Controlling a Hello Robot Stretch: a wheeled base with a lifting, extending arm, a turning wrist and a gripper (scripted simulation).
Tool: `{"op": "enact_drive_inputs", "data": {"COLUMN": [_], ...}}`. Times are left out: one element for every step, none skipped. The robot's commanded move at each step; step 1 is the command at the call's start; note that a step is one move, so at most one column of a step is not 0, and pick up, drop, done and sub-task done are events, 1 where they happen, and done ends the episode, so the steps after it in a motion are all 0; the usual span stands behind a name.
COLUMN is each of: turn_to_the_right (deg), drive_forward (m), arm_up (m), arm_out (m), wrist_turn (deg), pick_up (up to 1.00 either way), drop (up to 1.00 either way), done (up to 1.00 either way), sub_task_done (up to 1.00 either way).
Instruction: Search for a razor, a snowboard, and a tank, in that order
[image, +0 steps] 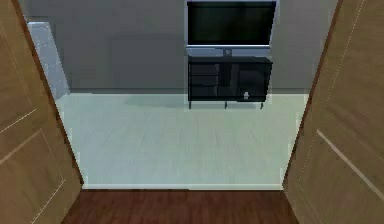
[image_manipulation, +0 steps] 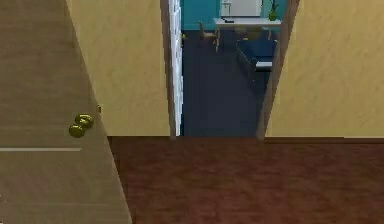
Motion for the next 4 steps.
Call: {"op": "enact_drive_inputs", "data": {"turn_to_the_right": [0.0, 24.0, 0.0, 9.0], "drive_forward": [0.75, 0.0, 1.0, 0.0], "arm_up": [0.0, 0.0, 0.0, 0.0], "arm_out": [0.0, 0.0, 0.0, 0.0], "wrist_turn": [0.0, 0.0, 0.0, 0.0], "pick_up": [0.0, 0.0, 0.0, 0.0], "drop": [0.0, 0.0, 0.0, 0.0], "done": [0.0, 0.0, 0.0, 0.0], "sub_task_done": [0.0, 0.0, 0.0, 0.0]}}
